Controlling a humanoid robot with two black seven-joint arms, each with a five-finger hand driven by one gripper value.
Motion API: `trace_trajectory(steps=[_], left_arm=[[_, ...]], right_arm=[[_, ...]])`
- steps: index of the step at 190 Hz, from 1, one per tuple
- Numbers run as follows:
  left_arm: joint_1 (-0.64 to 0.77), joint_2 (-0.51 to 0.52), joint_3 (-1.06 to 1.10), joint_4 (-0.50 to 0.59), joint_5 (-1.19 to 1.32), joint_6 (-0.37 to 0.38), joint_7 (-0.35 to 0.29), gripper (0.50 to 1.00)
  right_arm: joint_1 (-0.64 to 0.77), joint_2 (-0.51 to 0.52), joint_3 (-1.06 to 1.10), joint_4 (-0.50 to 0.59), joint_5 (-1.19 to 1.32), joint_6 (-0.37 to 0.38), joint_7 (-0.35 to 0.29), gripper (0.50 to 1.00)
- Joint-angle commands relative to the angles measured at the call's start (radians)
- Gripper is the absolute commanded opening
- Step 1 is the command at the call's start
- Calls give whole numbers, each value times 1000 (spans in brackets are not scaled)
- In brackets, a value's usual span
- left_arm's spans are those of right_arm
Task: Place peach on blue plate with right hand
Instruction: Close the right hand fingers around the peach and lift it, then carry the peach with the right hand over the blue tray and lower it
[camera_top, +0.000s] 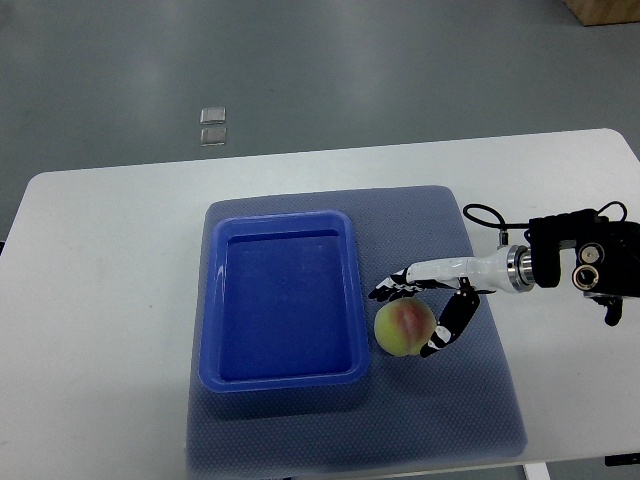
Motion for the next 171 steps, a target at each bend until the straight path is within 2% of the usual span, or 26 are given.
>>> trace_trajectory(steps=[1, 17, 24, 40, 41, 54, 55, 58, 59, 60, 61, 62, 63, 64, 65, 68, 77, 78, 119, 120, 128, 137, 138, 171], left_arm=[[0, 0, 0, -1, 0, -1, 2, 1000], [0, 0, 0, -1, 0, -1, 2, 1000], [0, 0, 0, -1, 0, 1, 2, 1000], [0, 0, 2, -1, 0, 1, 2, 1000], [0, 0, 0, -1, 0, -1, 2, 1000], [0, 0, 0, -1, 0, 1, 2, 1000], [0, 0, 0, -1, 0, 1, 2, 1000], [0, 0, 0, -1, 0, 1, 2, 1000], [0, 0, 0, -1, 0, 1, 2, 1000], [0, 0, 0, -1, 0, 1, 2, 1000], [0, 0, 0, -1, 0, 1, 2, 1000], [0, 0, 0, -1, 0, 1, 2, 1000], [0, 0, 0, -1, 0, 1, 2, 1000], [0, 0, 0, -1, 0, 1, 2, 1000], [0, 0, 0, -1, 0, 1, 2, 1000], [0, 0, 0, -1, 0, 1, 2, 1000], [0, 0, 0, -1, 0, 1, 2, 1000], [0, 0, 0, -1, 0, 1, 2, 1000], [0, 0, 0, -1, 0, 1, 2, 1000], [0, 0, 0, -1, 0, 1, 2, 1000], [0, 0, 0, -1, 0, 1, 2, 1000], [0, 0, 0, -1, 0, 1, 2, 1000], [0, 0, 0, -1, 0, 1, 2, 1000], [0, 0, 2, -1, 0, -1, 2, 1000]], right_arm=[[-24, 2, 1, -2, -4, -28, 1, 917], [-28, 4, 1, -2, -4, -39, 1, 911], [-36, 14, 1, -4, -4, -65, 2, 870], [-37, 14, 1, -5, -5, -68, 2, 862], [-42, 16, 3, -10, -5, -71, 2, 828], [-43, 20, 3, -11, -5, -71, 4, 754], [-43, 20, 3, -11, -5, -71, 4, 726], [-43, 20, 3, -13, -5, -71, 4, 697], [-43, 20, 3, -13, -5, -71, 4, 666], [-43, 20, 3, -13, -5, -71, 4, 666], [-45, 20, 3, -14, -5, -71, 4, 632], [-45, 20, 3, -14, -5, -71, 4, 631], [-45, 20, 3, -14, -5, -71, 4, 599], [-45, 20, 3, -14, -5, -71, 4, 599], [-45, 22, 3, -14, -5, -71, 4, 576], [-45, 22, 3, -14, -7, -71, 4, 562], [-45, 22, 3, -14, -7, -71, 4, 562], [-45, 22, 3, -16, -20, -71, 4, 500], [6, -19, 12, -5, -33, -45, 1, 500], [82, -60, 39, 1, -22, -3, -1, 500], [137, -91, 63, 10, -17, 47, -1, 500], [138, -92, 63, 10, -17, 47, -1, 500], [197, -131, 101, 15, -16, 106, -4, 500], [368, -213, 176, 6, 21, 228, -19, 500]])
